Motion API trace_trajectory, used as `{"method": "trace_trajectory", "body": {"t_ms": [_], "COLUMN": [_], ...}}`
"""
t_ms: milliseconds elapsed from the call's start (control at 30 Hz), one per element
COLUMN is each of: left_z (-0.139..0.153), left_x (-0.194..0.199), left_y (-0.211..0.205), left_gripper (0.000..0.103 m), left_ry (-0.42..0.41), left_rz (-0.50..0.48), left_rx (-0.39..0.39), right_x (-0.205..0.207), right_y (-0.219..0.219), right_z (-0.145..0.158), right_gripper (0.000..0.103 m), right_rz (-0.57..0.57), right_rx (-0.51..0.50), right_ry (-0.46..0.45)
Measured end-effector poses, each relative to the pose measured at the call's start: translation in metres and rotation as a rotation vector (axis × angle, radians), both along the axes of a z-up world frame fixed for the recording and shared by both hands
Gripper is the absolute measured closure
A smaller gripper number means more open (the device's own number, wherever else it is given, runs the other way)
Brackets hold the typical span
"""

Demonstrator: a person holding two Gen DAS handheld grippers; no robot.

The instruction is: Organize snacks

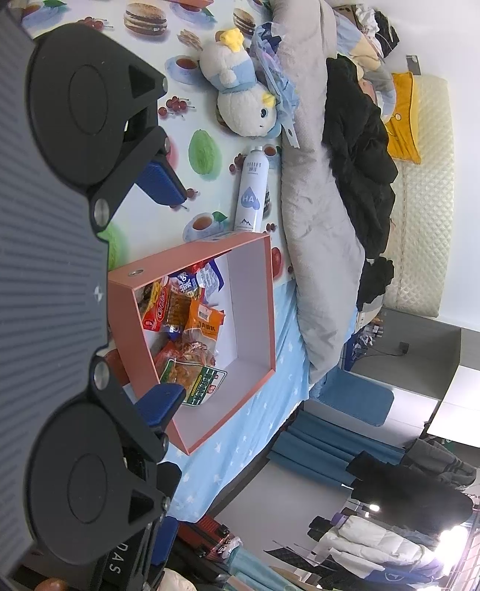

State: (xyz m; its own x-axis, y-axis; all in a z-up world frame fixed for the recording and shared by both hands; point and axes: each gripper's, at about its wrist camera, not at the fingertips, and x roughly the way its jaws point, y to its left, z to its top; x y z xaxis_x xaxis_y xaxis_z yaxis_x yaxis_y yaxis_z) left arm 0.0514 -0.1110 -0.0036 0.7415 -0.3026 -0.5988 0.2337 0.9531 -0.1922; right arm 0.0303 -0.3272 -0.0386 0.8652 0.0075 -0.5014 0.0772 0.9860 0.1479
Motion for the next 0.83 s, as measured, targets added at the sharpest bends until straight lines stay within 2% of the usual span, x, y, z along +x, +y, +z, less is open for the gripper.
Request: {"method": "trace_trajectory", "body": {"t_ms": [833], "left_z": [-0.0002], "left_x": [-0.0001], "left_y": [-0.0016], "left_gripper": [0.000], "left_ry": [0.010], "left_rz": [0.013], "left_rx": [-0.003], "right_x": [-0.0004], "right_y": [0.0009], "right_z": [-0.0009], "right_gripper": [0.000], "right_rz": [-0.004], "right_rx": [0.011], "right_ry": [0.006]}}
